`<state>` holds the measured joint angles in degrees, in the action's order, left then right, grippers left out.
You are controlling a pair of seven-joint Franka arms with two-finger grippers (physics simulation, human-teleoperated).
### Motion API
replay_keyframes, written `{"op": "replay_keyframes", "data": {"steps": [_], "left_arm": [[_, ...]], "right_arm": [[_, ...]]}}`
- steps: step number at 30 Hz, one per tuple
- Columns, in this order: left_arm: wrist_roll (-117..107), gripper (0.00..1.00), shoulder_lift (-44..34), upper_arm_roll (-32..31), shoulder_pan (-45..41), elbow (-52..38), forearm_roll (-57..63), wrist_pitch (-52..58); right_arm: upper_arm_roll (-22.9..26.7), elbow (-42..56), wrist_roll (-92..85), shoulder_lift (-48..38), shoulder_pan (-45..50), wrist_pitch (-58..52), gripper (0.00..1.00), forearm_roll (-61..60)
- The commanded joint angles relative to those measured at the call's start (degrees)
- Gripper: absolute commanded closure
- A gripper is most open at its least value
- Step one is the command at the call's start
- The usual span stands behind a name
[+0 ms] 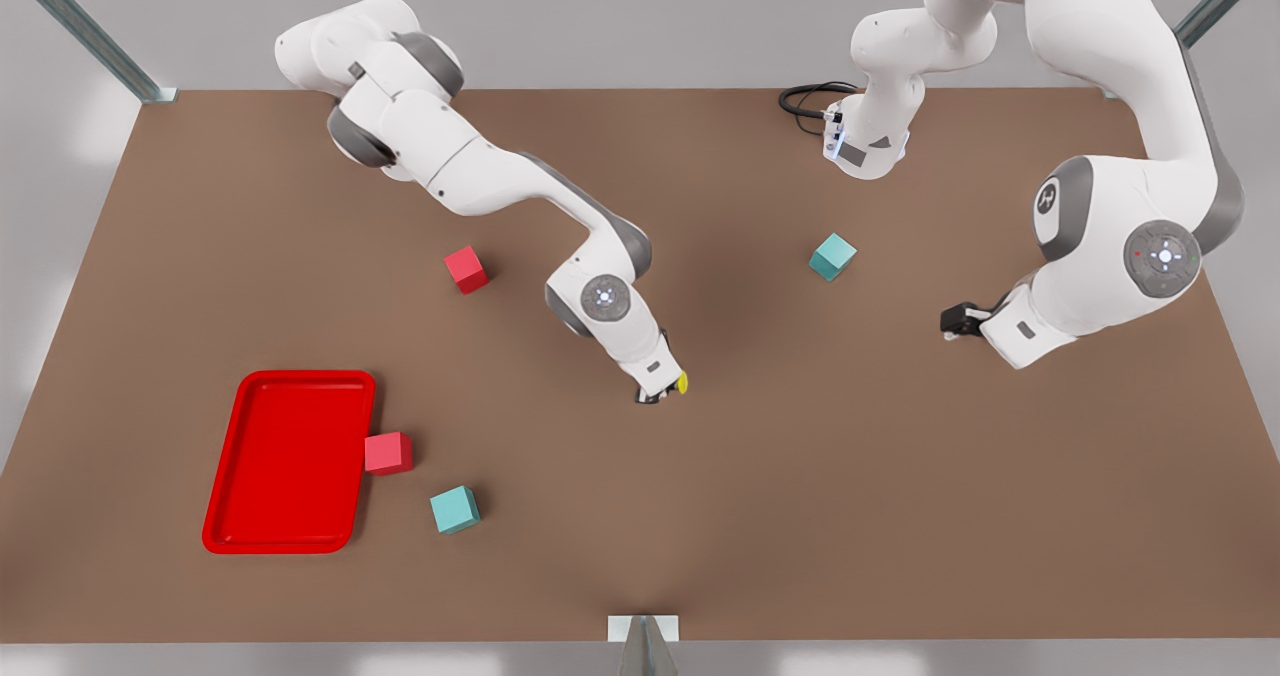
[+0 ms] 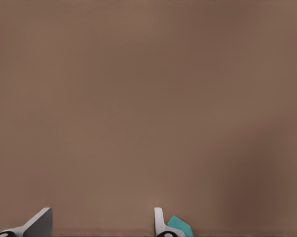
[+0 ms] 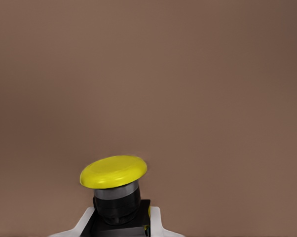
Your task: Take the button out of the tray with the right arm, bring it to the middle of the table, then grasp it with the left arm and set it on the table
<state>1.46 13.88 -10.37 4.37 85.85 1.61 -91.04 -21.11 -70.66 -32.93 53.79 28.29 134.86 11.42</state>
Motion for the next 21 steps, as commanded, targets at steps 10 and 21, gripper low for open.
{"op": "replay_keyframes", "data": {"steps": [10, 21], "left_arm": [[-103.7, 0.0, 17.7, -9.5, -2.8, -7.2, -1.8, -11.2], [-148.0, 0.0, 29.9, -9.3, -27.1, -16.6, 14.8, -12.9]], "right_arm": [[0.4, -3.3, -14.9, -13.5, -11.1, -15.1, 0.0, 3.0], [1.6, -10.6, 28.3, -38.7, -40.9, -35.9, 0.0, -8.3]]}}
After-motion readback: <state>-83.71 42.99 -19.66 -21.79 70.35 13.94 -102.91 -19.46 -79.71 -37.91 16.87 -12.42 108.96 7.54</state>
